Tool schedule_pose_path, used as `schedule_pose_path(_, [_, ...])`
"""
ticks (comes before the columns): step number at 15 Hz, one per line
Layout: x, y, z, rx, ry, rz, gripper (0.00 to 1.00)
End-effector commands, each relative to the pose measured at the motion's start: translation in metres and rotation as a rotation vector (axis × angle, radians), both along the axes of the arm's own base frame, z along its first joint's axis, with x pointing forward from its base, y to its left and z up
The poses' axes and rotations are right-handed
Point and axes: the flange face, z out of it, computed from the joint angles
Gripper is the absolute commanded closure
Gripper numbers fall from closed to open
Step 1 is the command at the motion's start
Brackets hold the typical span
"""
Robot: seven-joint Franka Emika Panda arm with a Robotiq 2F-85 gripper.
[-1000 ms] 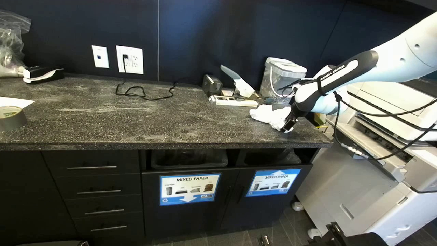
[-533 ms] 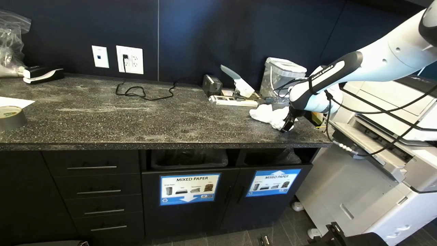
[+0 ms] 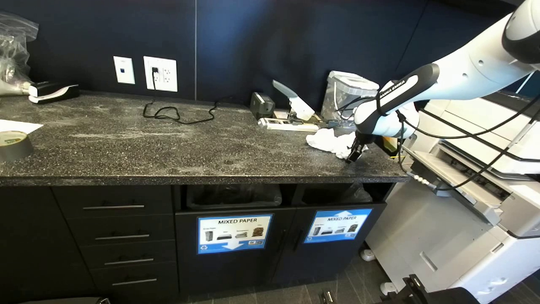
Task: Put the papers on the counter into the recycle bin
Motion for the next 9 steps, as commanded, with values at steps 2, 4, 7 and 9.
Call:
schedule_pose_path(2, [0.010, -0.002, 0.003, -0.028, 0.022, 0.022, 0.73])
schedule_pose_path(4, [0.009, -0.001, 0.003, -0.040, 0.085, 0.038, 0.88])
schedule_pose_path(7, [0.004, 0.004, 0.003, -0.023, 0.209, 0.097, 0.92])
schedule_pose_path(9, [-0.002, 0.004, 0.006, -0.021, 0.284, 0.117, 0.91])
